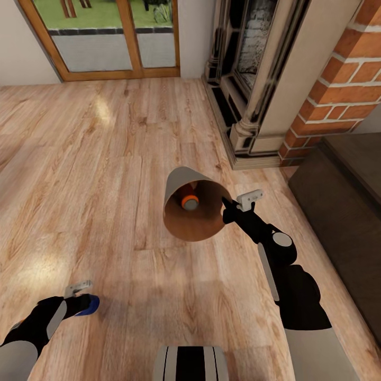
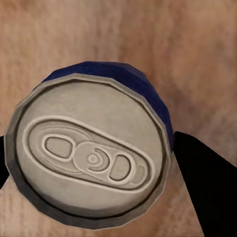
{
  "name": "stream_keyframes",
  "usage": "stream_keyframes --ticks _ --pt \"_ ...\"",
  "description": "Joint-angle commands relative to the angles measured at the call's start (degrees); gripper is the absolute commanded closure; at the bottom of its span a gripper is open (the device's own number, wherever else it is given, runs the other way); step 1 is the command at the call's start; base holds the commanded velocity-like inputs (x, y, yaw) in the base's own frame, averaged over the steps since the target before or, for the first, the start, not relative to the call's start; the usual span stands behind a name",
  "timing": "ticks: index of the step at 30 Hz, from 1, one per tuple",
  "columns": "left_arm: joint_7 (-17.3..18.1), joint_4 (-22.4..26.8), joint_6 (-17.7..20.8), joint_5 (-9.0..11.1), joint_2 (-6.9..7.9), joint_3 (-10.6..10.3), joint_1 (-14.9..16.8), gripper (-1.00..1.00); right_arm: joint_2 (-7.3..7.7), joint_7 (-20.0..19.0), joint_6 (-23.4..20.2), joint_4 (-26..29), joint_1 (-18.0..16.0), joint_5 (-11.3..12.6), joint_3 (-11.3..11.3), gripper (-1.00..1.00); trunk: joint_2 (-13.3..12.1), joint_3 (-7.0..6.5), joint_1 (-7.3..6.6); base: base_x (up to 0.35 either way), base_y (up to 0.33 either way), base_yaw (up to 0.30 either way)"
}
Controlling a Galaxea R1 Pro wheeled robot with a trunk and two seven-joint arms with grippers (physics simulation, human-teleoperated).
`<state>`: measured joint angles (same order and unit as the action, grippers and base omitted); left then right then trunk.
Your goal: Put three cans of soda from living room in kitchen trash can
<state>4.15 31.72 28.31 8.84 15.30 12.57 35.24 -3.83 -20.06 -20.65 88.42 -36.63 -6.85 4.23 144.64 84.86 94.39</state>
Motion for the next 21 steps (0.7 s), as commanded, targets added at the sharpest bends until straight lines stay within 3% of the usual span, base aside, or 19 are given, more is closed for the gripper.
stream_keyframes --ticks 1,21 --pt "0.0 0.0 0.0 0.0 -0.02 0.0 0.0 1.0 -0.02 -0.5 -0.1 0.1 0.0 0.6 0.0 1.0 0.0 -0.01 -0.01 0.0 0.0 0.0" --pt "-0.1 -0.1 0.1 -0.2 -0.16 -0.1 0.0 1.0 -0.18 -0.3 -0.3 -0.4 0.6 0.1 0.0 1.0 -0.3 -4.44 -0.52 0.0 0.0 0.0"
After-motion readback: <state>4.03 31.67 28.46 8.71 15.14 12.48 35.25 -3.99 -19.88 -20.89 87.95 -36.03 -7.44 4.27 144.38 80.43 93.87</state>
